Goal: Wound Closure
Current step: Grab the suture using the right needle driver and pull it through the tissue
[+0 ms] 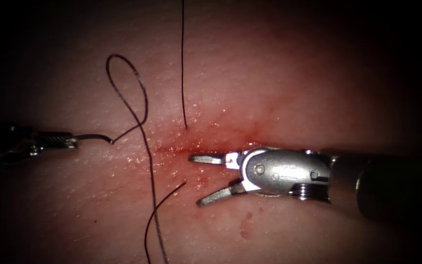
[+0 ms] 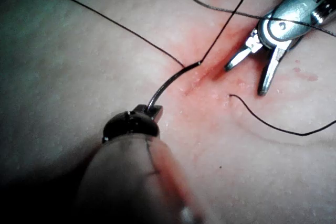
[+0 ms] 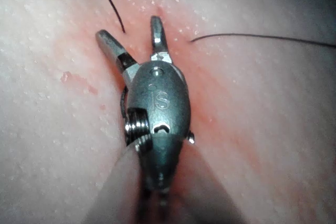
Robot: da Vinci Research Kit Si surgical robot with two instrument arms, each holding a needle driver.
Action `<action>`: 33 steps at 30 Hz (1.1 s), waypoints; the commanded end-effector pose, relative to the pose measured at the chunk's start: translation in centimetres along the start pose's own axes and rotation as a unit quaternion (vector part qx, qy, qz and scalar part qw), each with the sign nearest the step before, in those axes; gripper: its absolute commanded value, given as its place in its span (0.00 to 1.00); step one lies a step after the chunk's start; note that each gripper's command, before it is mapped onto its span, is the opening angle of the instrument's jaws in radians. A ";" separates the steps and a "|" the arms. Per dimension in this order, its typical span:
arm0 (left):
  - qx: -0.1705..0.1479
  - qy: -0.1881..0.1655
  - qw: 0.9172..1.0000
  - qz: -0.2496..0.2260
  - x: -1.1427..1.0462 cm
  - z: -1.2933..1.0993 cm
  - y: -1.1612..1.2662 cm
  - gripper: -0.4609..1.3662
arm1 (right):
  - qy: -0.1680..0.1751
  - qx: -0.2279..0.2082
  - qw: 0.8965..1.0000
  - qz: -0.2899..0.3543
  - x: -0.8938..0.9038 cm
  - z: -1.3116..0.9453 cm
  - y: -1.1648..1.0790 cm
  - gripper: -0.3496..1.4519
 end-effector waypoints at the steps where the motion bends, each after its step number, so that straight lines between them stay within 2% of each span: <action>1: -0.007 0.011 1.000 -0.001 0.01 -0.05 0.00 0.06 | -0.002 0.004 1.000 0.003 0.00 0.02 0.00 0.94; 4: -0.014 0.051 0.999 -0.001 0.19 -0.32 -0.01 0.06 | -0.003 0.002 1.000 0.014 -0.02 0.10 0.02 0.95; 7: -0.011 0.065 0.998 0.010 0.29 -0.51 -0.04 0.06 | -0.006 0.000 1.000 0.031 -0.03 0.15 0.04 0.93; 10: -0.005 0.076 0.997 0.012 0.33 -0.63 -0.07 0.06 | -0.015 -0.001 0.999 0.037 -0.05 0.22 0.06 0.93; 11: -0.004 0.095 0.995 0.009 0.29 -0.71 -0.15 0.06 | -0.028 -0.001 0.999 0.046 -0.06 0.31 0.07 0.91; 14: 0.000 0.103 0.995 0.011 0.27 -0.74 -0.19 0.06 | -0.033 0.004 0.998 0.058 -0.06 0.34 0.08 0.89; 15: 0.006 0.106 0.994 0.015 0.26 -0.74 -0.20 0.06 | -0.036 0.012 0.997 0.062 -0.07 0.34 0.08 0.82; 16: 0.012 0.113 0.993 0.018 0.26 -0.74 -0.21 0.06 | -0.040 0.022 0.997 0.063 -0.07 0.34 0.08 0.71; 17: 0.013 0.115 0.993 0.017 0.26 -0.74 -0.21 0.06 | -0.041 0.024 0.997 0.063 -0.07 0.34 0.08 0.68; 18: 0.012 0.123 0.992 0.017 0.26 -0.73 -0.21 0.06 | -0.040 0.031 0.997 0.059 -0.08 0.33 0.08 0.56; 19: 0.010 0.129 0.992 0.016 0.26 -0.73 -0.21 0.06 | -0.038 0.034 0.997 0.058 -0.08 0.32 0.08 0.49; 20: 0.003 0.151 0.988 0.012 0.29 -0.70 -0.19 0.06 | -0.045 0.049 0.994 0.085 -0.08 0.28 0.04 0.00; 21: 0.002 0.154 0.988 0.011 0.30 -0.70 -0.19 0.06 | -0.049 0.050 0.994 0.090 -0.08 0.27 0.04 0.00; 24: -0.004 0.160 0.987 0.014 0.34 -0.66 -0.16 0.06 | -0.088 0.038 0.984 0.149 -0.03 0.21 -0.03 0.00; 29: -0.010 0.160 0.987 0.014 0.34 -0.60 -0.14 0.06 | -0.096 0.041 0.982 0.157 0.01 0.17 -0.02 0.00; 33: -0.017 0.160 0.987 0.016 0.31 -0.57 -0.12 0.06 | -0.087 0.038 0.986 0.135 0.04 0.20 0.00 0.00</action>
